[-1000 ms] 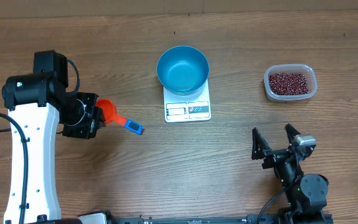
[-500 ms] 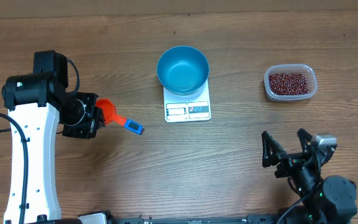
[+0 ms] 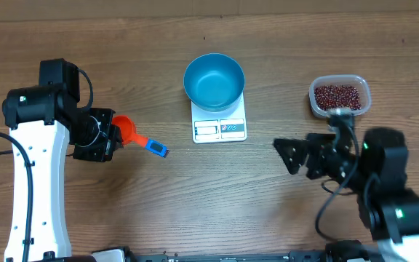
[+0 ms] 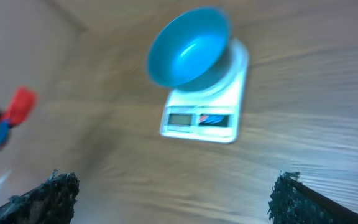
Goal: Scoop item into bowl and weigh 150g on scale
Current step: 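Move the right gripper to the scoop's blue handle near the left gripper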
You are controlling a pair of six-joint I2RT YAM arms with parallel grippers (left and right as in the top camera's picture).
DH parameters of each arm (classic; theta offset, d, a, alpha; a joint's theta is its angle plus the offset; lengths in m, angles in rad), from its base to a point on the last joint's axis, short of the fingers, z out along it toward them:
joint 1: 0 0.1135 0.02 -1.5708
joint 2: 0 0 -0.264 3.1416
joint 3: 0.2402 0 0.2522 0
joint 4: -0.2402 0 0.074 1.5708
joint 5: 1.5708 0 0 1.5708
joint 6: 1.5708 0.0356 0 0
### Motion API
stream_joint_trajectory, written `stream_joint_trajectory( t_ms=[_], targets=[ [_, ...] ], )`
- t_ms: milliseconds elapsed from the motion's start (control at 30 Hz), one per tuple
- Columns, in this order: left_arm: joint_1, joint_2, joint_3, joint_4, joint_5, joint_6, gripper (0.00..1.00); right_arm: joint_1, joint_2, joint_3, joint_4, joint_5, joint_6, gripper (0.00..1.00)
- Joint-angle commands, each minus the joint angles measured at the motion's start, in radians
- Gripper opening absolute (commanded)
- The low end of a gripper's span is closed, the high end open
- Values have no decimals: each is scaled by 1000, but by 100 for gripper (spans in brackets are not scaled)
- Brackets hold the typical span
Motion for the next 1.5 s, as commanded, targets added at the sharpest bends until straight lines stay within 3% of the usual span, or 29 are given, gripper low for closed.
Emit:
stream_joint_trajectory(
  t_ms=[0, 233, 400, 533, 667, 933, 1033, 1333, 1467],
  targets=[
    [4, -8, 15, -2, -13, -22, 4, 5, 110, 29, 53, -305, 103, 100],
    [4, -8, 15, -6, -12, -22, 4, 5, 286, 29, 117, -374, 451, 100],
    [4, -8, 15, -5, 11, -31, 4, 6, 337, 29, 202, -384, 451, 100],
    [2, -8, 15, -6, 24, -60, 4, 6, 337, 29, 369, -481, 461, 96],
    [-26, -8, 15, 3, 91, -82, 5, 5, 337, 29, 385, -486, 489, 100],
    [-161, -7, 15, 93, 82, -191, 5, 23, 338, 29, 418, -463, 530, 100],
    [-237, -7, 15, 157, 80, -277, 5, 82, 338, 29, 411, -462, 530, 100],
    [-371, -4, 15, 159, 64, -558, 4, 248, 338, 29, 474, -354, 530, 100],
    [-404, -4, 15, 159, 64, -628, 5, 271, 338, 29, 487, -319, 530, 100]
  ],
)
